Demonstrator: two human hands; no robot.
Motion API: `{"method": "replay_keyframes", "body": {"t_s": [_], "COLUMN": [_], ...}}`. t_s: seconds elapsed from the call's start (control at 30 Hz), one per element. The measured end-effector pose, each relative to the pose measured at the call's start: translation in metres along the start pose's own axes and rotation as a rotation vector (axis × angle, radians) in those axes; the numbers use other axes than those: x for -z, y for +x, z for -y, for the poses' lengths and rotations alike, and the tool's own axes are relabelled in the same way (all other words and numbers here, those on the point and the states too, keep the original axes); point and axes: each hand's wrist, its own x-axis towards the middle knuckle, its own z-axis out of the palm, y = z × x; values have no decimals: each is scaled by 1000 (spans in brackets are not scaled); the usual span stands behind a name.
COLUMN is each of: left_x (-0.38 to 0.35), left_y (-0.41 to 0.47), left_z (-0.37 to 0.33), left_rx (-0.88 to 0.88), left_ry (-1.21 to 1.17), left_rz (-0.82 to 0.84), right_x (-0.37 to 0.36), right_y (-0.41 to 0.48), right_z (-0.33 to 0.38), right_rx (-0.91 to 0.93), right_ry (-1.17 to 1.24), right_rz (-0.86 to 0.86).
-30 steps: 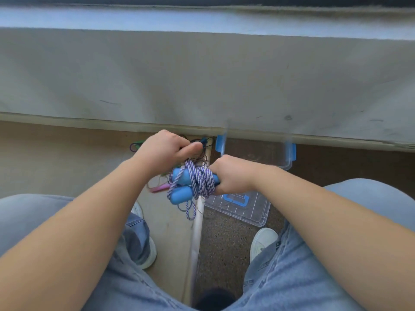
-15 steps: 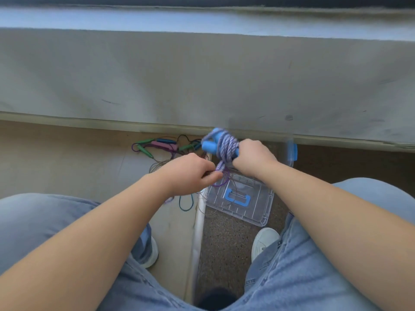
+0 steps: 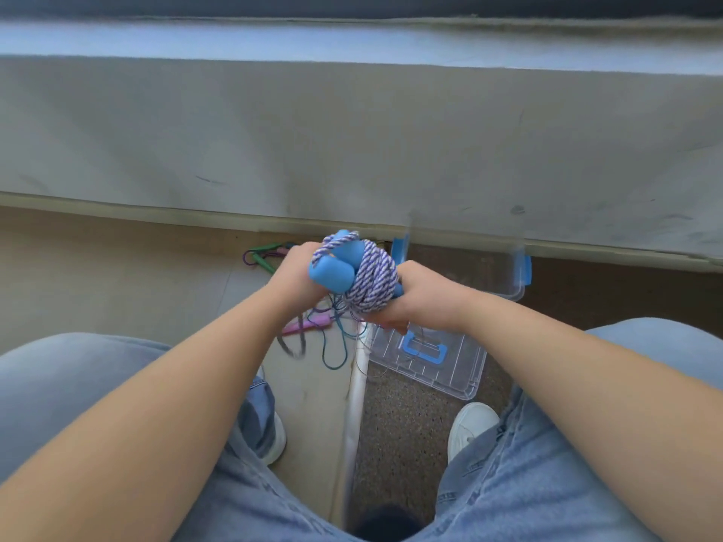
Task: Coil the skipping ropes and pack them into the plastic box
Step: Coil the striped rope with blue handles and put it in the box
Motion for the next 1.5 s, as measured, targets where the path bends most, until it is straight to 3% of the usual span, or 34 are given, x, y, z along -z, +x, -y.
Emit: {"method": "replay_keyframes", "body": {"t_s": [0.13, 0.33, 0.37, 0.43, 0.5, 0.57, 0.7, 0.87, 0.93, 1.03, 1.27, 1.43, 1.5], "left_x": [-16, -27, -27, -26, -25, -23, -8, 4, 6, 1, -9, -9, -13], "left_y": [1, 5, 4, 0, -3, -4, -2, 9, 12, 14, 12, 4, 5], "left_z": [-6, 7, 5, -1, -5, -6, -11, -4, -1, 3, 2, -5, -7], "left_rx": [73, 320, 322, 196, -25, -221, -313, -342, -341, -199, 393, 569, 594], "left_ry": [-4, -432, -421, -173, 176, 327, 256, 200, 161, 46, -506, -528, -563], "left_rz": [103, 261, 284, 309, 279, 266, 263, -101, -157, -52, 372, 540, 481], "right_x": [12, 7, 10, 20, 28, 28, 19, 17, 15, 10, 10, 12, 14], "right_y": [13, 21, 23, 24, 21, 18, 19, 16, 12, 10, 9, 16, 20], "right_z": [-17, -24, -28, -35, -39, -38, -40, -30, -22, -15, -16, -26, -28], "right_rx": [-116, -224, -262, -364, -441, -477, -370, -114, -39, 60, 123, 222, 196], "right_ry": [-100, -241, -300, -431, -566, -692, -774, -752, -753, -841, -953, -1076, -1107], "right_rz": [-219, -386, -452, -550, -505, -384, -186, -102, -44, 49, -215, -403, -427]}}
